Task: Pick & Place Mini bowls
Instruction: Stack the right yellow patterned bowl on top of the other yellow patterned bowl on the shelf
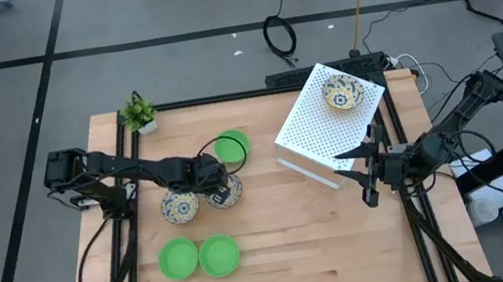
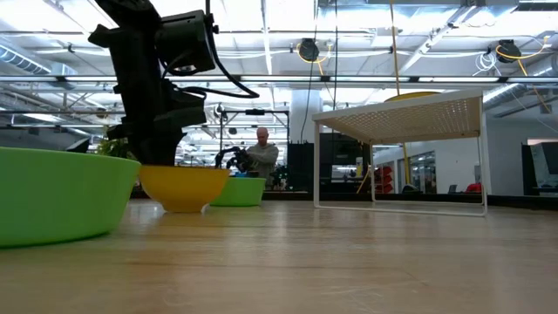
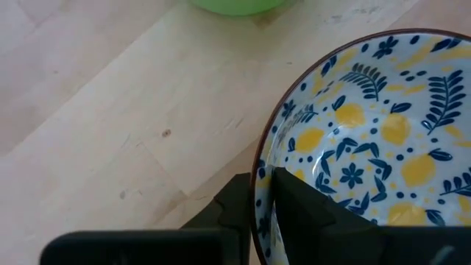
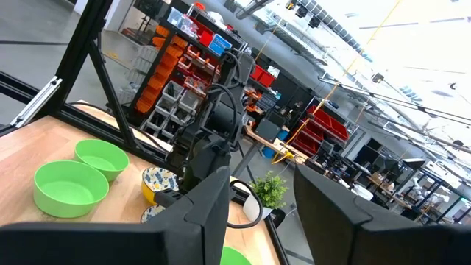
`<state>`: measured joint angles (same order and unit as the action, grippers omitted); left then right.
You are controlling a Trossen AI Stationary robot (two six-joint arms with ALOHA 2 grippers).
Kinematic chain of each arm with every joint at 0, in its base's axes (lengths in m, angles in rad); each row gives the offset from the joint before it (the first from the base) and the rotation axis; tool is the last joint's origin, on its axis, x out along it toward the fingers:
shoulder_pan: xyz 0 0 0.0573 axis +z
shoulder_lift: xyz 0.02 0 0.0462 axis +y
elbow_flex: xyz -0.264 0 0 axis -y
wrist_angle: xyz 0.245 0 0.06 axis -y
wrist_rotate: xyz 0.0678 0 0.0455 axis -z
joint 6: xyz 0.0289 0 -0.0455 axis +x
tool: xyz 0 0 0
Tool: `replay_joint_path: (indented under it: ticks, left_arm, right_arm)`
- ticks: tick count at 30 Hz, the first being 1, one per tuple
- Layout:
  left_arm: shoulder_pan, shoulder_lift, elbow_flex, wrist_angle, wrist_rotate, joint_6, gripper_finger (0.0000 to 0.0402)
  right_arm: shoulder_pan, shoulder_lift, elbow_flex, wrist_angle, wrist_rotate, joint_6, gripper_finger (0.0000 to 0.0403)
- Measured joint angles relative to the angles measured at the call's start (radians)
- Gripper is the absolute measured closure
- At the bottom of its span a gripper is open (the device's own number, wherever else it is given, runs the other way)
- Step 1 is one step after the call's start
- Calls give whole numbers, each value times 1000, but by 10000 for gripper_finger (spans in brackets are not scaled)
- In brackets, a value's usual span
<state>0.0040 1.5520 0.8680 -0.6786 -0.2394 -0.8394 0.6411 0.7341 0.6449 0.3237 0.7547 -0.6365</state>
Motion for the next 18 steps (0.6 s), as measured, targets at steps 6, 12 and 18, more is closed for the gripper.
replay_joint_path:
  ticks: [6, 12, 18]
  left_arm:
    - [0, 0, 0, 0, 0, 2, 346]
    - [0, 0, 0, 1, 2, 12, 346]
    - [0, 0, 0, 2, 22, 8, 346]
  right_arm:
    - [0, 0, 0, 0, 0, 0, 264]
    - [0, 0, 0, 0, 0, 0, 264]
    - [0, 0, 0, 0, 0, 0, 264]
